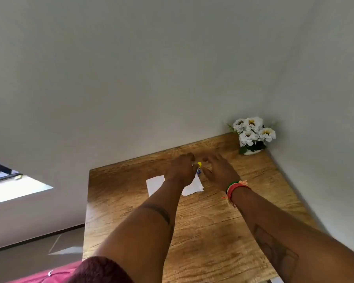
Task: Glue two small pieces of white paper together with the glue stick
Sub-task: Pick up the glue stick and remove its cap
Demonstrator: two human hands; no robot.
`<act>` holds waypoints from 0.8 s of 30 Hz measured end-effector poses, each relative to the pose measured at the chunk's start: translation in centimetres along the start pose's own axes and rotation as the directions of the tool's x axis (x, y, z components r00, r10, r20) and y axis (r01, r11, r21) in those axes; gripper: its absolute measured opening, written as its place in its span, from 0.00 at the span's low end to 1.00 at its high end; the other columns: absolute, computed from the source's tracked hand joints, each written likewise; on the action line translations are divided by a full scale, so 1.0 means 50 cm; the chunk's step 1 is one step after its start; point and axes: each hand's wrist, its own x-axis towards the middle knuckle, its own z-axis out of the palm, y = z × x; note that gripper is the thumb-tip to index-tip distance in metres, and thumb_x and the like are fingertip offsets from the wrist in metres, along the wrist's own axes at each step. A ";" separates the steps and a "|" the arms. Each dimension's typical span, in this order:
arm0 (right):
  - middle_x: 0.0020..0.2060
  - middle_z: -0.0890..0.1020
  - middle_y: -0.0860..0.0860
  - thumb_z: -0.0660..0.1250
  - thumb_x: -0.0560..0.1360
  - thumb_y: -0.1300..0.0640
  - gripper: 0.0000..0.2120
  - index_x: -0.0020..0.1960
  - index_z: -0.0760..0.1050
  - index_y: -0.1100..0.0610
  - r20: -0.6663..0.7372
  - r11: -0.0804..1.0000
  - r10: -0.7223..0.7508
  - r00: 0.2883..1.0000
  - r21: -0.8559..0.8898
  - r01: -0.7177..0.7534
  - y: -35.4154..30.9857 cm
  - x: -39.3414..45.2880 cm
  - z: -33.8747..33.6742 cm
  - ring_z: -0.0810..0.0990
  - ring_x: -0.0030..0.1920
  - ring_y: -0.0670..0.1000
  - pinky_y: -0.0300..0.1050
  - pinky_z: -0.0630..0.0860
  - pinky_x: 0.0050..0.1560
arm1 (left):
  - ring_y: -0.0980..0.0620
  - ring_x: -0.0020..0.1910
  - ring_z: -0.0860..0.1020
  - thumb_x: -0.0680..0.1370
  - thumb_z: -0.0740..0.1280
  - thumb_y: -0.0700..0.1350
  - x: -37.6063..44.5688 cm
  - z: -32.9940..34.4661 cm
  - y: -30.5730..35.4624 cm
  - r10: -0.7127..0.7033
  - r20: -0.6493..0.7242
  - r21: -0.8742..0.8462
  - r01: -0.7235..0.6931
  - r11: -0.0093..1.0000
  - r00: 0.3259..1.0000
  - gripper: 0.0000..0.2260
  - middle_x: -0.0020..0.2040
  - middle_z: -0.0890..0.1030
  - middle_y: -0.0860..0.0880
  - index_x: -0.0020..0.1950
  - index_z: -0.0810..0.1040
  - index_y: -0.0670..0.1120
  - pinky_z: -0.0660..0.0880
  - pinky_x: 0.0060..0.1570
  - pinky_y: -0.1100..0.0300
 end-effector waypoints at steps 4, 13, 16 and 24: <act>0.65 0.75 0.54 0.69 0.77 0.48 0.20 0.67 0.74 0.52 0.089 0.994 0.105 0.990 0.034 -0.108 -0.005 0.004 0.017 0.78 0.62 0.58 0.54 0.76 0.59 | 0.43 0.62 0.79 0.81 0.68 0.53 0.020 0.019 -0.003 0.018 0.062 -0.045 -0.016 0.999 0.998 0.17 0.65 0.80 0.47 0.69 0.76 0.51 0.77 0.58 0.50; 0.53 0.82 0.49 0.63 0.79 0.48 0.12 0.58 0.79 0.49 -0.003 0.969 0.107 0.994 0.225 -0.103 -0.035 0.038 0.019 0.81 0.51 0.52 0.52 0.79 0.51 | 0.50 0.49 0.80 0.80 0.69 0.50 0.057 0.011 -0.018 -0.053 0.020 -0.296 0.056 0.954 0.998 0.06 0.51 0.84 0.50 0.53 0.82 0.49 0.71 0.44 0.58; 0.47 0.84 0.50 0.64 0.81 0.51 0.08 0.55 0.78 0.54 -0.042 0.939 0.098 0.994 0.334 -0.079 -0.068 0.051 0.009 0.82 0.46 0.50 0.49 0.80 0.46 | 0.53 0.48 0.83 0.76 0.73 0.55 0.057 -0.019 -0.033 -0.192 0.073 -0.546 0.200 0.814 0.979 0.09 0.47 0.86 0.53 0.50 0.83 0.50 0.81 0.50 0.52; 0.49 0.81 0.52 0.57 0.81 0.60 0.07 0.56 0.73 0.56 -0.094 0.901 0.019 0.995 0.432 0.024 -0.192 0.042 0.027 0.81 0.46 0.50 0.44 0.79 0.43 | 0.49 0.42 0.85 0.79 0.74 0.44 -0.026 -0.092 -0.059 -0.342 0.111 -0.903 0.239 0.358 0.933 0.12 0.51 0.85 0.42 0.58 0.80 0.38 0.79 0.33 0.65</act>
